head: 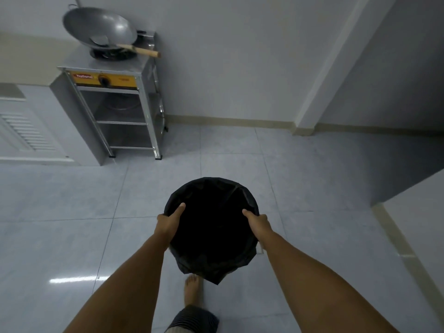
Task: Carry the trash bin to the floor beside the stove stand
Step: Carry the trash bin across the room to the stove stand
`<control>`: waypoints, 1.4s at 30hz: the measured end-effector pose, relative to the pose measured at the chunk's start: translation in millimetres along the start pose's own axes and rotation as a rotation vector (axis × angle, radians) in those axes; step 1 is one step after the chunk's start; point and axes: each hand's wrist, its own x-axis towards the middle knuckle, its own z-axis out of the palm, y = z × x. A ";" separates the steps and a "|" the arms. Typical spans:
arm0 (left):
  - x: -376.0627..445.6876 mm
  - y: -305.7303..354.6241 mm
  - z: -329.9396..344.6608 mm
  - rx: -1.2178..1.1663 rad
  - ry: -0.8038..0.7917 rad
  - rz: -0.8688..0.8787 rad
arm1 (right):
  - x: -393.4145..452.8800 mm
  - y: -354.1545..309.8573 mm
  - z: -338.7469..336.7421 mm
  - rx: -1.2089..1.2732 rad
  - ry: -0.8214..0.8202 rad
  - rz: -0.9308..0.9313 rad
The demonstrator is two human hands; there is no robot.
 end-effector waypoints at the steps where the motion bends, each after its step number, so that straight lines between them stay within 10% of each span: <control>1: 8.0 4.5 1.8 -0.004 0.006 -0.003 | 9.3 -7.0 1.5 -0.006 -0.011 0.000; 42: 459.2 345.1 86.5 -0.068 0.039 -0.165 | 438.5 -428.5 106.5 -0.116 -0.113 0.083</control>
